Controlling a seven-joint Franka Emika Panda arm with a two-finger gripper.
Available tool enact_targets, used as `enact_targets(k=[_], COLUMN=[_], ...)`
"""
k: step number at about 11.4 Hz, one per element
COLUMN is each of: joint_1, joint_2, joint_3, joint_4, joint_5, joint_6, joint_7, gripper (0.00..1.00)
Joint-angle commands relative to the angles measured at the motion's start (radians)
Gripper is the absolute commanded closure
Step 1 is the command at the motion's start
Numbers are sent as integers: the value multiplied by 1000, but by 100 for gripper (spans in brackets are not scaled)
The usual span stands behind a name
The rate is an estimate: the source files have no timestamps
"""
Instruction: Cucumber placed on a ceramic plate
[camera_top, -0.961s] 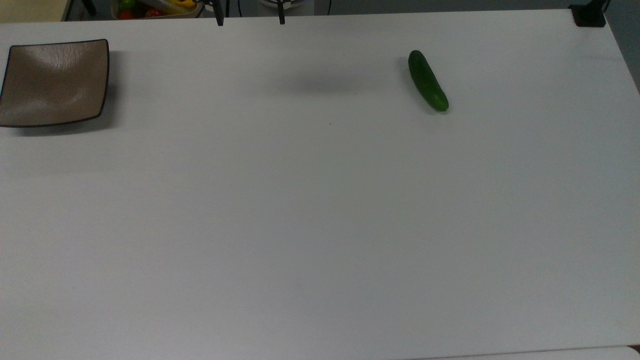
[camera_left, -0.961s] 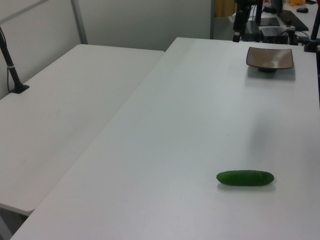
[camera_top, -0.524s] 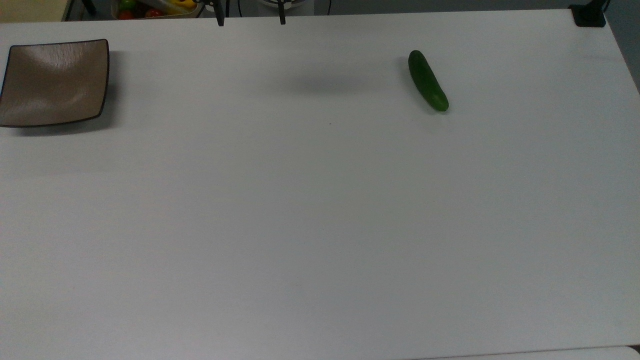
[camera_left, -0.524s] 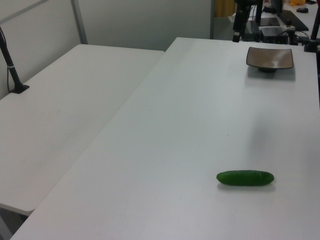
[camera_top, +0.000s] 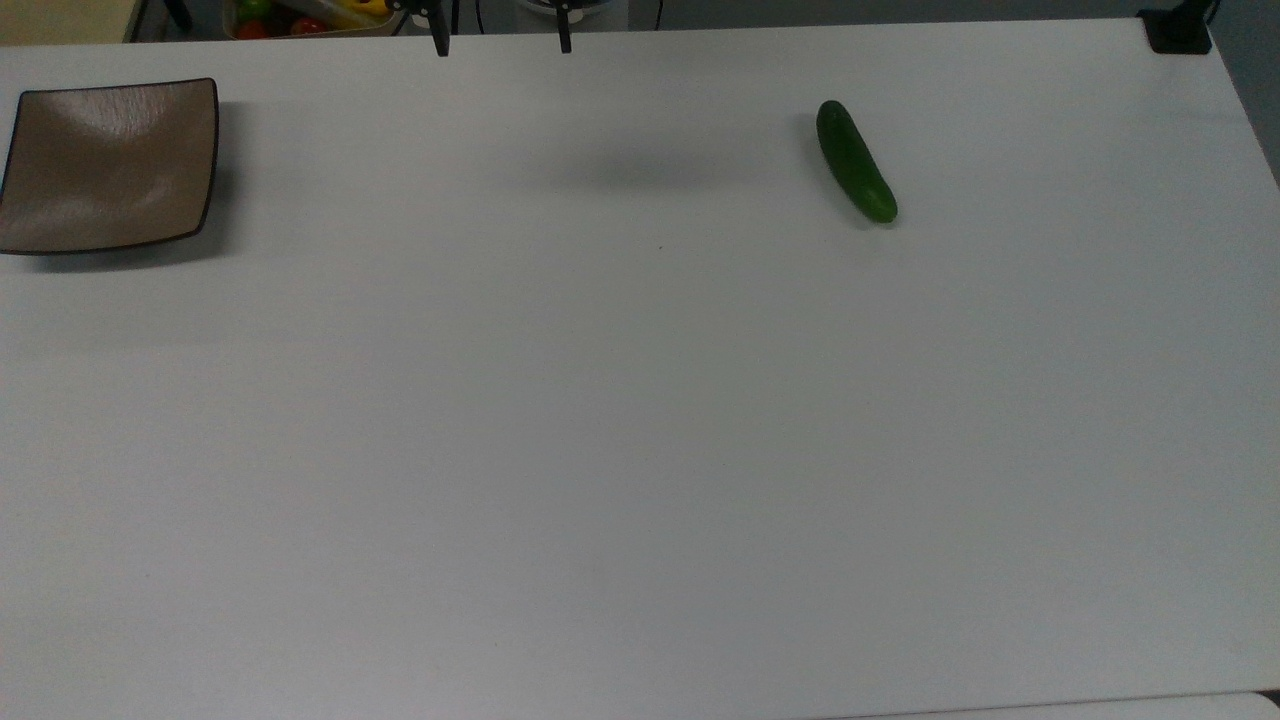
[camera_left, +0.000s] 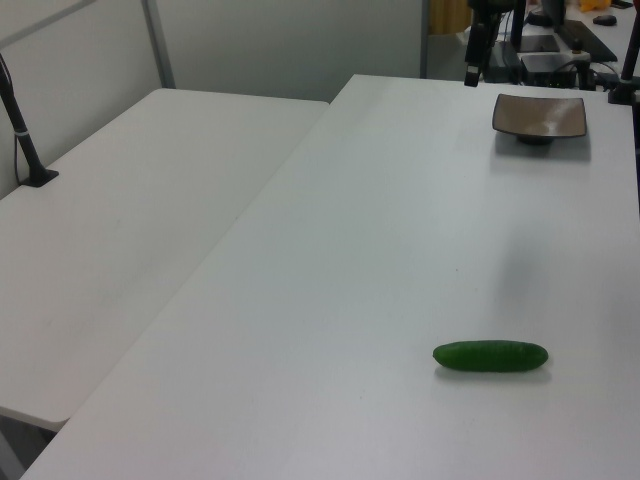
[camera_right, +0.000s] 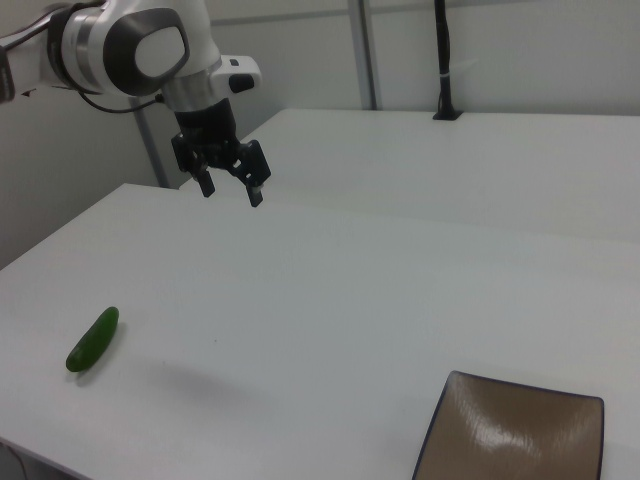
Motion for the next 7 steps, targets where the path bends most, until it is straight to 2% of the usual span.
enact_targets(k=[1,7], joint_1=[4,10], joint_2=[2,3], joint_3=[-5,7], joint_4=[10,8], joint_5=[17,19], joint_6=[-18,-50], joint_7=[-16,-15], gripper=[0,0])
